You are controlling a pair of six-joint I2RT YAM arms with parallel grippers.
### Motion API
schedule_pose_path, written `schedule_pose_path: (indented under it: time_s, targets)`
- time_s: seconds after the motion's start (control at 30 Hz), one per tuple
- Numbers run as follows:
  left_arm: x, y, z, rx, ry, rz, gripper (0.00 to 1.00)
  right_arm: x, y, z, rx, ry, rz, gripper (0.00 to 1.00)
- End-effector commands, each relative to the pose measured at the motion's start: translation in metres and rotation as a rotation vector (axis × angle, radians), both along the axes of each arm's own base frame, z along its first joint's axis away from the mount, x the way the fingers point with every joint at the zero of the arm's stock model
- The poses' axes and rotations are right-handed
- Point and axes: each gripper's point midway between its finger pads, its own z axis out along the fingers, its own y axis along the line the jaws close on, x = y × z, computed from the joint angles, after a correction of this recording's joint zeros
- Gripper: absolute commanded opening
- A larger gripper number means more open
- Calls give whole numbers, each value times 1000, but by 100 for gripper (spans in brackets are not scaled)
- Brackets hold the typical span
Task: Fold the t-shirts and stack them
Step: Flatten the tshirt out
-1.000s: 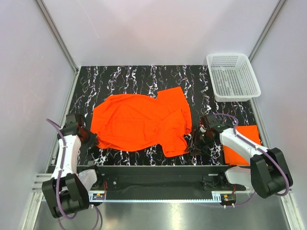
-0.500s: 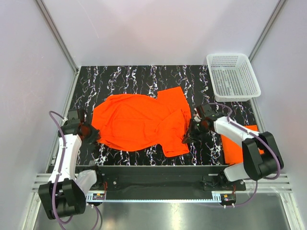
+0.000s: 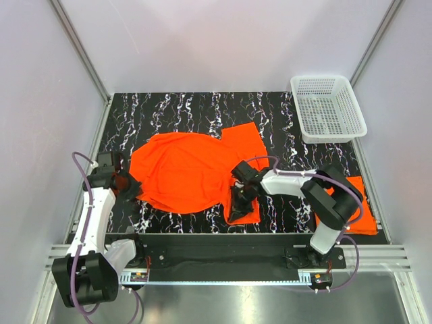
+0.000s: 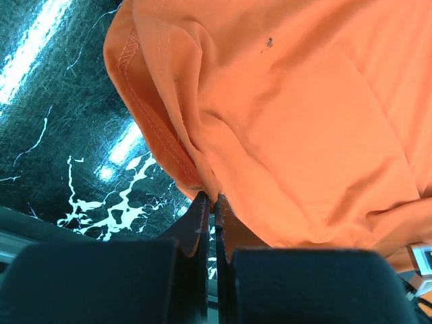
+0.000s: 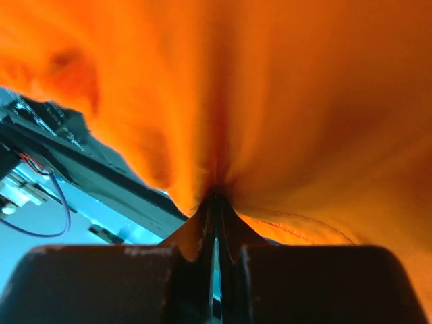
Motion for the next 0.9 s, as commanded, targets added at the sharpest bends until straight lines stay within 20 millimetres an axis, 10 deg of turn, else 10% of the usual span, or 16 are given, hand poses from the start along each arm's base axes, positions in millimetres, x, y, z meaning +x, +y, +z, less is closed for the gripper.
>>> schedule_pose_path:
  time_s: [0.0,0.43,0.57,0.87]
  targets:
    - [16,5,18,41,-66,-21,0,1,26,3,24,-47,10,6]
    - [18,0,19,43,-77,-52,0,4,-55,56,-37,-163,-268,42]
    - [19,-1,18,40,-75,-62,0,3,-100,40,-33,-101,-502,41]
    - [21,-4,17,36,-66,-86,0,10,-128,23,-29,-48,-693,43]
